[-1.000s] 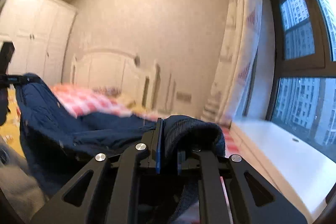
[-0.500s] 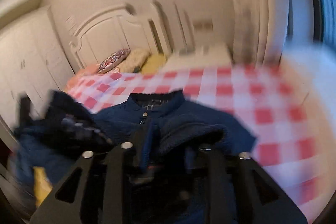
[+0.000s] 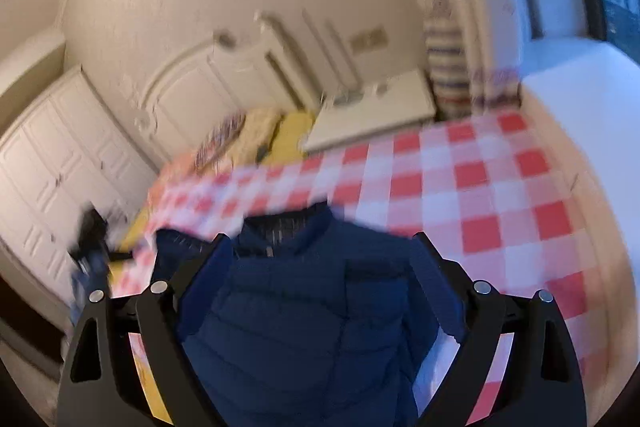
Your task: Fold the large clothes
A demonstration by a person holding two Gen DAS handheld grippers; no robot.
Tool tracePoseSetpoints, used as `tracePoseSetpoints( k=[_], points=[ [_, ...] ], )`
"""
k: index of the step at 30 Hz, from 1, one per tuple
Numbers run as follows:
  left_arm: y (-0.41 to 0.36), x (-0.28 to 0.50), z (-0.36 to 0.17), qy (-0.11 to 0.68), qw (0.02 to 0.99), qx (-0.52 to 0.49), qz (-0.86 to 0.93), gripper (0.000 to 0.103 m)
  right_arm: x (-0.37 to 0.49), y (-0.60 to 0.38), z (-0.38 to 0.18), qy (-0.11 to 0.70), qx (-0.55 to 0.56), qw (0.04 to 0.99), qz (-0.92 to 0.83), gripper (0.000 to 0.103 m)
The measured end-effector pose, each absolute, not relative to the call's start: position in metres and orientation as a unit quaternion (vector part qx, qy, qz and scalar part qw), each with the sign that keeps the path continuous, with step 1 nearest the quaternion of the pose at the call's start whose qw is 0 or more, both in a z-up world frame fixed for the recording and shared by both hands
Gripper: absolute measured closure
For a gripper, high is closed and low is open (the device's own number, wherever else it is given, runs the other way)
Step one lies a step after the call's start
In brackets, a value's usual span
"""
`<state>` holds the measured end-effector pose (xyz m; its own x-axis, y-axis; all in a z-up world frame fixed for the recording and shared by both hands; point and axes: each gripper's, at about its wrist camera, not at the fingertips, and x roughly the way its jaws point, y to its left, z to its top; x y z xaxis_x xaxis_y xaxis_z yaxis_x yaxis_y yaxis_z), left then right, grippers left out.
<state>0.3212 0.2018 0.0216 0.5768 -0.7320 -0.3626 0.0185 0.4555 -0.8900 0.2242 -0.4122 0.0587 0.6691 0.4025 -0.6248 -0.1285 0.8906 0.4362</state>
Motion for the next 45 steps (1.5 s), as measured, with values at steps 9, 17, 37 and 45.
tracePoseSetpoints(
  k=[9, 17, 37, 45],
  points=[
    [0.152, 0.311, -0.010, 0.448, 0.833, -0.242, -0.215, 0.003, 0.240, -0.400, -0.036, 0.408, 0.205, 0.871, 0.179, 0.016],
    [0.114, 0.312, -0.058, 0.471, 0.840, -0.152, -0.222, 0.004, 0.233, -0.419, -0.050, 0.374, 0.278, 0.853, 0.235, 0.016],
    [0.119, 0.242, -0.038, 0.370, 0.915, -0.044, -0.157, 0.083, 0.163, -0.372, -0.001, 0.283, 0.116, 0.927, 0.216, 0.071],
    [0.144, 0.279, -0.069, 0.419, 0.886, -0.134, -0.143, 0.038, 0.223, -0.404, -0.053, 0.373, 0.199, 0.867, 0.266, 0.007]
  ],
)
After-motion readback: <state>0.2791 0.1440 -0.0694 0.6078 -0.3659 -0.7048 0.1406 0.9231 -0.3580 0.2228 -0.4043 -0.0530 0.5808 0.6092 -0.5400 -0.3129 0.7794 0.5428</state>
